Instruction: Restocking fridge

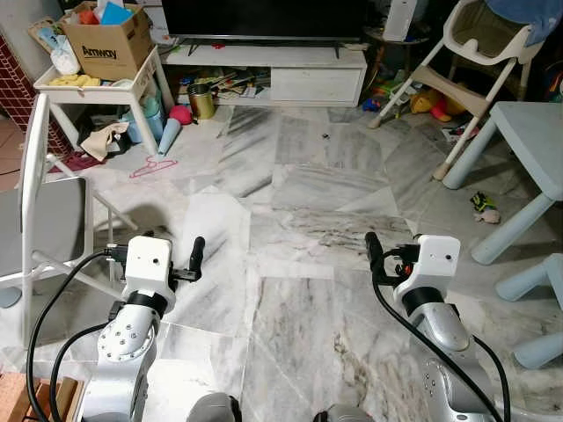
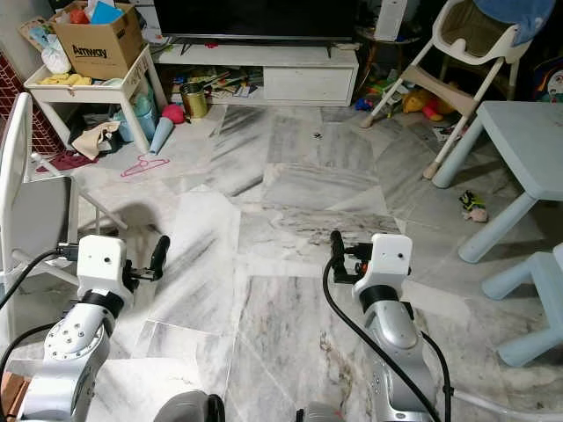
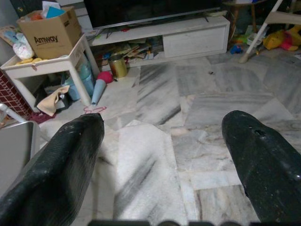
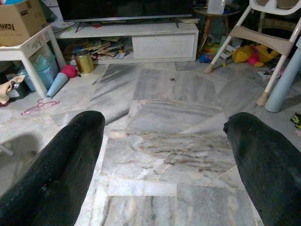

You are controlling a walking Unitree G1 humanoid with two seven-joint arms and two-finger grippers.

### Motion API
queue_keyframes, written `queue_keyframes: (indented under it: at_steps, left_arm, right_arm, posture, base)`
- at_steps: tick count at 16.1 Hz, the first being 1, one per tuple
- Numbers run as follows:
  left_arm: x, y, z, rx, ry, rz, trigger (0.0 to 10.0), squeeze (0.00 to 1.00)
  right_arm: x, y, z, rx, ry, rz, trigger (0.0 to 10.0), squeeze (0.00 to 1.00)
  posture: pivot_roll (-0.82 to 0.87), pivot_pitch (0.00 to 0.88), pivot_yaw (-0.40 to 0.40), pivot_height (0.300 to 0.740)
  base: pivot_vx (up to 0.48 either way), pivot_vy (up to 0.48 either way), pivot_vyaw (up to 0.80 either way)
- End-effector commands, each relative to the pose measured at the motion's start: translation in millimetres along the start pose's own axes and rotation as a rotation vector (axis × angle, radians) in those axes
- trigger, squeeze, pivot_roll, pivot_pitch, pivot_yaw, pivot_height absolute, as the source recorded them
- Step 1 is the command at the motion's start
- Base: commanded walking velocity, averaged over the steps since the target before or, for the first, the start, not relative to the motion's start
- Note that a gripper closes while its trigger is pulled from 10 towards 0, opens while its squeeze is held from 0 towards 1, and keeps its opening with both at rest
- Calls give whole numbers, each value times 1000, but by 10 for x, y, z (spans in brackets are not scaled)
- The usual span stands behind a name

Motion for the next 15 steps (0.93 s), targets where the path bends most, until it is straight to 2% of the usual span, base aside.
queue_keyframes:
  at_steps: [1,12,13,14,15]
  left_arm:
    - [-13,14,2,7,4,-12,10000,0]
    - [-13,14,2,7,4,-12,10000,0]
    - [-12,31,-2,9,7,-15,10000,0]
    - [-47,89,-30,29,0,7,10000,0]
    - [-74,96,-43,26,-4,28,10000,0]
  right_arm:
    - [8,56,7,14,-1,4,10000,0]
    - [8,56,7,14,-1,4,10000,0]
    - [0,62,14,10,-2,10,10000,0]
    - [68,157,-67,47,-3,83,10000,0]
    - [61,223,-92,82,29,82,10000,0]
  posture:
    - [11,47,16,740]
    - [11,47,16,740]
    - [0,0,0,740]
    - [22,22,-26,740]
    - [20,21,-25,740]
  base:
    - [0,0,0]
    - [0,0,0]
    - [0,0,0]
    - [0,0,0]
    - [0,0,0]
Point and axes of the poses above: a point about 5 cm out from each wrist's last joint towards the gripper, its own z axis pointing back from the gripper into the wrist, its own y axis along the axis of the wrist's last joint, x = y × z, the point moved 3 cm from there along -z, pointing out of the wrist towards the gripper, and after that the axes turned 3 degrees about z, right-handed, at the moved point
